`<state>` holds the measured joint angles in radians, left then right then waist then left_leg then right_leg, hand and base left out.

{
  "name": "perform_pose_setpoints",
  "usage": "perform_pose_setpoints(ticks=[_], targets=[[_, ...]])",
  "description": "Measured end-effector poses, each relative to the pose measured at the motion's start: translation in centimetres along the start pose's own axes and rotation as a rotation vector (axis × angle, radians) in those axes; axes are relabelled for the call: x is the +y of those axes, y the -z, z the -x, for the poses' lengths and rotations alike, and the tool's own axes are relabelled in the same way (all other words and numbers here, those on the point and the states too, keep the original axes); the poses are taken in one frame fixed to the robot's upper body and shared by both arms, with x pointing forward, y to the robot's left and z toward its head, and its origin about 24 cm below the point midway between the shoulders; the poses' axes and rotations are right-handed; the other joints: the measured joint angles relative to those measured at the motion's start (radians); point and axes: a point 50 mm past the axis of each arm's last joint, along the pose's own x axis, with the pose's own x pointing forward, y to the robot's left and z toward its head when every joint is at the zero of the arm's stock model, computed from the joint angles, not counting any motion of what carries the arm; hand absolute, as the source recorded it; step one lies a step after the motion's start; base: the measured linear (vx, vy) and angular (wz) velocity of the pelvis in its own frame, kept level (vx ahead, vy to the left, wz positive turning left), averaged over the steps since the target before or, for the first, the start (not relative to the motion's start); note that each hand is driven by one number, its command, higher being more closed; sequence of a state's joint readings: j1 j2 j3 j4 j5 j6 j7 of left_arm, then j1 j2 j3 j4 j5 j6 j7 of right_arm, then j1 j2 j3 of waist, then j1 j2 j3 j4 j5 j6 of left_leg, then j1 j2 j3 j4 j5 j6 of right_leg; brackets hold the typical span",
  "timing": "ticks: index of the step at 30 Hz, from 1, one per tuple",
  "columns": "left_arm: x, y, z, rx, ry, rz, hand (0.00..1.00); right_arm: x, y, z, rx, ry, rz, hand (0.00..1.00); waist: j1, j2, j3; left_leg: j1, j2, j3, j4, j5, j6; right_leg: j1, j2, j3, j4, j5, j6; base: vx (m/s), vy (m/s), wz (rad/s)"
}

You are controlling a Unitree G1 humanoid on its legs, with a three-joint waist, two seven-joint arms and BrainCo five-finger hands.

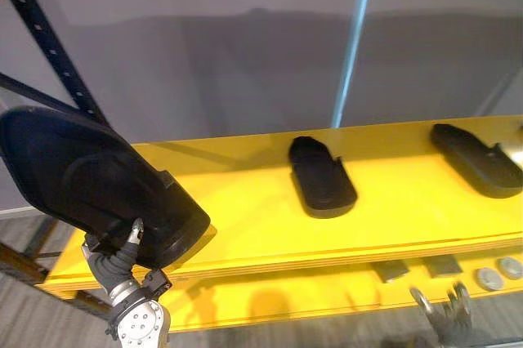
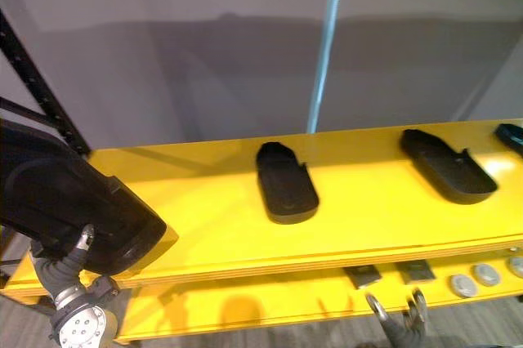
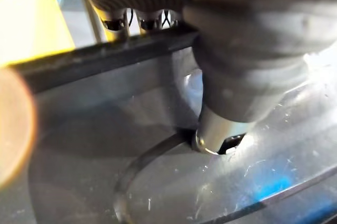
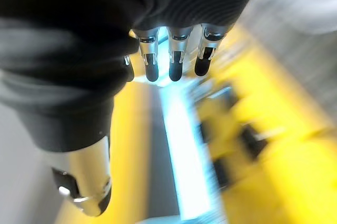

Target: Walk over and take plastic housings, then place them on the shelf

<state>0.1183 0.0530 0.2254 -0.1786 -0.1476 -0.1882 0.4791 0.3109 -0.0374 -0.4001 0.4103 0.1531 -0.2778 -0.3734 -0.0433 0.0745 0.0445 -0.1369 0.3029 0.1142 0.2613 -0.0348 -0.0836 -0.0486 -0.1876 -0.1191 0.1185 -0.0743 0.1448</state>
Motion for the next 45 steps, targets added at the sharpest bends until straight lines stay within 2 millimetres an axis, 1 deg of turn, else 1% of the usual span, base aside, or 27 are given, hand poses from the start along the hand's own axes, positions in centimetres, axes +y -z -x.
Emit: perform_pose_setpoints(ticks=[1,2,3,4,5,6,8,9,10,11,12,13,14,15,16,17,18,20,23,26,29,31,35,38,43,45], targets=[[0.1,0.3,-0.2,0.021,0.029,0.010,1.00,-0.7,1.8,-0.1,0.086,0.024,0.040,0.00,0.001,0.021,-0.009,0.018,-0.010,-0.037,-0.013,-0.066,-0.099,0.003,-0.012,0.002,0.014,-0.007,0.023,0.09,0.519,0.16],[0.2,0.5,-0.6,0.030,0.063,0.007,1.00,-0.9,3.6,0.4,0.180,0.038,0.060,0.00,-0.002,0.011,-0.008,0.027,-0.033,-0.046,-0.013,-0.114,-0.122,0.015,-0.037,0.001,0.013,-0.007,0.030,0.07,0.608,0.11],[0.6,0.6,-1.4,0.035,0.112,-0.025,1.00,-0.2,6.5,2.2,0.331,0.031,0.043,0.00,-0.001,-0.036,-0.012,0.028,-0.088,-0.035,0.000,-0.122,-0.107,0.016,-0.086,0.017,0.010,-0.002,0.026,0.03,0.384,0.13],[0.8,0.6,-1.7,0.040,0.133,-0.035,1.00,0.1,7.5,3.0,0.389,0.022,0.031,0.00,-0.001,-0.051,-0.013,0.029,-0.106,-0.032,0.008,-0.128,-0.097,0.019,-0.103,0.027,0.010,0.002,0.027,0.01,0.456,0.12],[1.0,0.8,-2.2,0.062,0.174,-0.035,1.00,0.2,9.3,4.5,0.496,-0.004,0.028,0.00,-0.005,-0.074,-0.015,0.031,-0.139,-0.032,0.029,-0.141,-0.076,0.033,-0.137,0.032,0.012,0.028,0.056,-0.02,0.291,0.07],[0.8,1.2,-2.5,0.090,0.217,-0.018,1.00,-0.1,10.4,5.2,0.563,-0.022,0.044,0.00,-0.001,-0.077,-0.012,0.055,-0.160,-0.020,0.022,-0.150,-0.062,0.029,-0.156,0.048,0.026,0.060,0.058,-0.03,0.348,-0.09],[0.4,1.2,-2.8,0.108,0.278,0.013,1.00,-0.3,11.0,5.4,0.605,-0.063,0.068,0.00,0.007,-0.067,-0.010,0.077,-0.168,0.010,-0.009,-0.149,-0.056,-0.017,-0.163,0.059,0.078,0.094,0.031,-0.05,0.223,-0.42],[-0.2,1.1,-3.2,0.119,0.349,0.034,1.00,-0.3,11.3,5.5,0.632,-0.104,0.083,0.00,0.008,-0.057,-0.012,0.074,-0.167,0.043,-0.048,-0.133,-0.035,-0.068,-0.159,0.024,0.108,0.129,-0.013,-0.07,0.190,-0.53],[-0.5,1.2,-3.5,0.121,0.375,0.035,1.00,-0.3,11.3,5.5,0.636,-0.113,0.088,0.00,0.008,-0.057,-0.010,0.072,-0.167,0.049,-0.061,-0.124,-0.030,-0.091,-0.149,0.024,0.128,0.118,-0.009,-0.07,0.148,-0.47],[-1.4,1.6,-4.3,0.144,0.413,0.047,1.00,-0.4,11.6,5.5,0.647,-0.141,0.117,0.00,-0.005,-0.052,-0.005,0.066,-0.163,0.043,-0.083,-0.099,-0.025,-0.128,-0.097,0.070,0.168,0.042,0.031,-0.02,0.012,-0.04],[-2.0,1.9,-4.7,0.165,0.428,0.060,1.00,-0.4,11.7,5.7,0.658,-0.156,0.127,0.00,-0.016,-0.052,-0.004,0.059,-0.161,0.031,-0.095,-0.086,-0.024,-0.133,-0.055,0.111,0.177,0.002,0.034,-0.03,-0.062,0.27],[-3.2,2.3,-5.7,0.202,0.447,0.095,1.00,-0.6,12.0,5.7,0.677,-0.190,0.156,0.00,-0.042,-0.047,0.016,0.045,-0.167,0.012,-0.114,-0.061,-0.025,-0.130,0.029,0.181,0.146,-0.068,0.008,-0.05,-0.114,0.37],[-3.7,2.3,-6.0,0.210,0.450,0.112,1.00,-0.7,11.8,5.3,0.669,-0.205,0.176,0.00,-0.054,-0.033,0.030,0.033,-0.167,0.001,-0.112,-0.055,-0.028,-0.123,0.044,0.201,0.134,-0.068,0.003,-0.06,-0.110,0.44],[-4.9,1.9,-6.7,0.210,0.479,0.134,1.00,-0.7,11.4,4.7,0.647,-0.222,0.207,0.00,-0.065,-0.015,0.062,0.019,-0.169,-0.023,-0.128,-0.031,-0.022,-0.113,0.051,0.181,0.103,-0.040,-0.008,-0.08,-0.094,0.37],[-5.9,1.2,-7.4,0.192,0.512,0.141,1.00,-0.7,11.2,4.3,0.635,-0.232,0.222,0.00,-0.065,0.005,0.098,0.016,-0.164,-0.038,-0.160,-0.006,-0.024,-0.113,0.057,0.163,0.081,-0.022,-0.013,-0.07,-0.069,0.34],[-6.1,0.7,-7.8,0.178,0.521,0.142,1.00,-0.7,11.1,4.2,0.633,-0.238,0.228,0.00,-0.064,0.012,0.112,0.015,-0.159,-0.040,-0.175,0.005,-0.027,-0.117,0.062,0.160,0.077,-0.016,-0.016,-0.09,-0.081,0.12],[-5.9,-0.2,-8.7,0.151,0.528,0.132,1.00,-0.5,11.0,4.1,0.628,-0.261,0.250,0.00,-0.060,0.014,0.123,0.007,-0.154,-0.034,-0.202,0.026,-0.025,-0.142,0.070,0.162,0.079,-0.011,-0.019,-0.07,-0.067,-0.05],[-5.3,-1.7,-10.4,0.110,0.530,0.084,1.00,-0.1,10.9,4.0,0.616,-0.300,0.282,0.00,-0.051,0.010,0.127,-0.025,-0.143,-0.027,-0.228,0.049,-0.035,-0.187,0.082,0.167,0.077,0.002,-0.024,-0.05,-0.046,-0.12],[-4.5,-3.1,-12.3,0.078,0.510,0.032,1.00,0.3,10.8,3.9,0.607,-0.344,0.318,0.00,-0.044,0.002,0.148,-0.044,-0.144,-0.022,-0.241,0.064,-0.037,-0.209,0.082,0.172,0.067,0.015,-0.025,-0.04,-0.001,-0.06],[-3.7,-4.1,-13.9,0.073,0.501,-0.053,1.00,0.5,10.7,3.8,0.602,-0.369,0.333,0.00,-0.023,-0.005,0.162,-0.058,-0.144,-0.002,-0.257,0.079,-0.038,-0.231,0.084,0.190,0.039,0.039,-0.024,-0.03,0.012,-0.15],[-3.2,-6.0,-15.3,0.025,0.507,-0.122,1.00,1.3,10.4,3.5,0.588,-0.388,0.329,0.00,-0.026,-0.007,0.186,-0.079,-0.144,0.001,-0.281,0.102,-0.039,-0.253,0.086,0.195,0.017,0.061,-0.025,-0.06,0.005,-0.07],[-3.0,-7.1,-16.0,0.002,0.507,-0.165,1.00,1.8,10.0,3.2,0.575,-0.403,0.320,0.00,-0.025,-0.007,0.199,-0.085,-0.142,0.015,-0.304,0.119,-0.038,-0.271,0.091,0.208,0.006,0.076,-0.027,-0.06,0.001,-0.14],[-2.2,-7.8,-16.7,-0.008,0.511,-0.217,1.00,2.1,9.8,3.0,0.570,-0.414,0.315,0.00,-0.027,-0.007,0.212,-0.084,-0.140,0.035,-0.308,0.121,-0.038,-0.276,0.095,0.223,-0.014,0.095,-0.027,-0.03,0.012,-0.19],[-2.1,-8.4,-16.9,-0.022,0.551,-0.277,1.00,2.2,9.6,2.7,0.557,-0.432,0.339,0.00,-0.026,-0.008,0.218,-0.087,-0.140,0.051,-0.311,0.121,-0.038,-0.285,0.097,0.244,-0.026,0.107,-0.024,-0.03,0.027,-0.14],[-3.2,-10.2,-17.2,-0.086,0.625,-0.366,1.00,2.7,9.3,2.2,0.549,-0.447,0.335,0.00,-0.026,-0.007,0.244,-0.091,-0.140,0.052,-0.325,0.131,-0.039,-0.292,0.097,0.246,-0.037,0.117,-0.023,-0.01,0.012,-0.01],[-3.4,-10.6,-17.3,-0.103,0.641,-0.398,1.00,2.7,9.2,2.2,0.550,-0.449,0.331,0.00,-0.028,-0.008,0.244,-0.096,-0.141,0.053,-0.325,0.131,-0.039,-0.298,0.097,0.248,-0.037,0.117,-0.023,0.00,0.000,0.00]])
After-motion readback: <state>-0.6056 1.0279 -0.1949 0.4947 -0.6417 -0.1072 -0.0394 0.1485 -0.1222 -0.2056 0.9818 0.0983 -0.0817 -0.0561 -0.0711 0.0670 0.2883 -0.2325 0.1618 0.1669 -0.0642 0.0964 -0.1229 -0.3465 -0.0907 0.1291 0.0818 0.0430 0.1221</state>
